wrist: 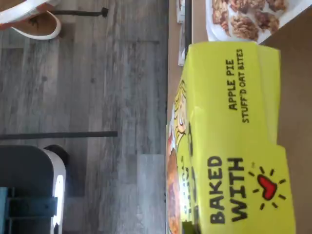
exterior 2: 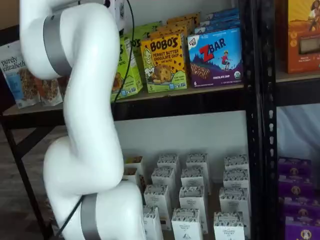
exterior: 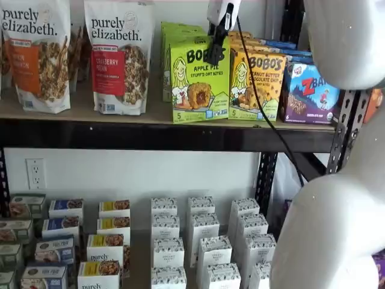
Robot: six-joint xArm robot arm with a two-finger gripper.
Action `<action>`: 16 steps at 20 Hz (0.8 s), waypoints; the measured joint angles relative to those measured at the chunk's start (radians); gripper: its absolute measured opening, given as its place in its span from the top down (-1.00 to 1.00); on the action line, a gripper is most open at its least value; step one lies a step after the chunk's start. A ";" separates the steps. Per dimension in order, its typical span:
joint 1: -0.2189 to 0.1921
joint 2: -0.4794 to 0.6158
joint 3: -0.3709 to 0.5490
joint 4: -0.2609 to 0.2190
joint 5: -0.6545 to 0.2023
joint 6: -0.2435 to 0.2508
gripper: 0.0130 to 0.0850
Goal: Pick the green box on the top shelf, the fourth from the left
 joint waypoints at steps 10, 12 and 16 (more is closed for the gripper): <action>-0.009 -0.052 0.025 0.007 0.036 -0.002 0.67; -0.013 -0.066 0.033 0.011 0.047 -0.004 0.67; -0.024 -0.092 0.044 0.018 0.082 -0.009 0.67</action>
